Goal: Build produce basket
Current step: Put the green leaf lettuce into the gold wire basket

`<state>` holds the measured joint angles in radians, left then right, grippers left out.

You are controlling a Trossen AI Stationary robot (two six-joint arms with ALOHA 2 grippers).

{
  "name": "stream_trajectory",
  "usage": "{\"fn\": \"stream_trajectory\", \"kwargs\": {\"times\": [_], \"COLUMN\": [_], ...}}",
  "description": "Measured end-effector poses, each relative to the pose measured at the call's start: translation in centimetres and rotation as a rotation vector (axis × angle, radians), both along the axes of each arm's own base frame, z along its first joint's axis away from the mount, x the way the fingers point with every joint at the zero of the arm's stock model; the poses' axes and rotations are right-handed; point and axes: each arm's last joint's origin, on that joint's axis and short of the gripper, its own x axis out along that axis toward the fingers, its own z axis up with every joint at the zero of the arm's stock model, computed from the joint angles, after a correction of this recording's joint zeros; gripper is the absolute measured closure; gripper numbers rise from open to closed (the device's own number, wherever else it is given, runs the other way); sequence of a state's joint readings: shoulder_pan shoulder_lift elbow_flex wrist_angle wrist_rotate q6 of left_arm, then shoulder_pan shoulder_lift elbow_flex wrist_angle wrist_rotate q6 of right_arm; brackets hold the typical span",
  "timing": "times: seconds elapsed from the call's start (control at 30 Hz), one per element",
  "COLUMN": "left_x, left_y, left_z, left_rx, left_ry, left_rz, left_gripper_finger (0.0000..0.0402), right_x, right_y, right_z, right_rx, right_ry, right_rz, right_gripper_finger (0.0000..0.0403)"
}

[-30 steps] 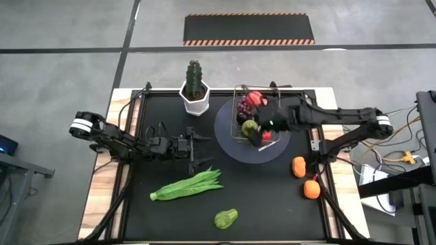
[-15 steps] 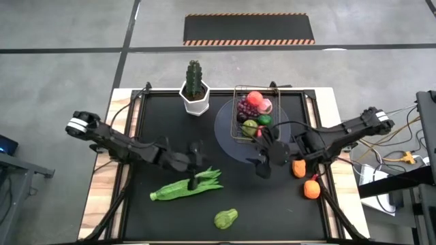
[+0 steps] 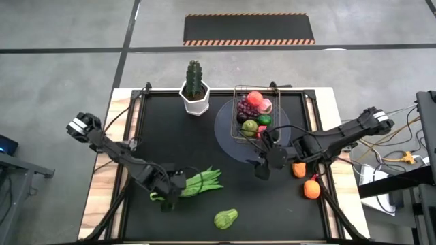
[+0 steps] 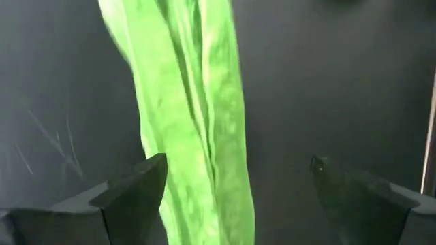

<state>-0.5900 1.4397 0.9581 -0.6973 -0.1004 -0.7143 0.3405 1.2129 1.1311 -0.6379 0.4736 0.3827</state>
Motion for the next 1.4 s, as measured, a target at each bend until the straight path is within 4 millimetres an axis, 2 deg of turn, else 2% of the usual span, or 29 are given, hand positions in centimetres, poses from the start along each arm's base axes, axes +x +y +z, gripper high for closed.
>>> {"fn": "stream_trajectory", "kwargs": {"times": [0.1, 0.3, 0.87, 1.07, 1.4], "left_x": [-0.8, -1.5, -2.1, -2.6, -2.6], "left_y": [-0.4, 0.3, 0.9, 1.2, 1.3], "left_z": [-0.8, -2.3, -3.6, -4.5, -4.4], "left_rx": [-0.015, 0.043, 0.089, 0.096, 0.108], "left_ry": [0.037, 0.062, 0.066, 0.094, 0.081], "left_rz": [0.024, 0.077, 0.147, 0.184, 0.188], "left_gripper_finger": [0.0059, 0.0059, 0.0064, 0.0120, 0.0263], "right_x": [0.0, 0.0, -0.1, -0.1, -0.1], "right_y": [0.0, 0.0, 0.0, 0.0, 0.0], "right_z": [-0.7, -1.7, -1.9, -1.9, -2.5], "right_rx": [0.002, 0.013, 0.022, 0.021, 0.010], "right_ry": [0.001, 0.006, 0.007, 0.007, 0.014], "right_rz": [-0.001, -0.014, -0.025, -0.024, -0.017], "right_gripper_finger": [0.0076, 0.0076, 0.0076, 0.0076, 0.0076]}}
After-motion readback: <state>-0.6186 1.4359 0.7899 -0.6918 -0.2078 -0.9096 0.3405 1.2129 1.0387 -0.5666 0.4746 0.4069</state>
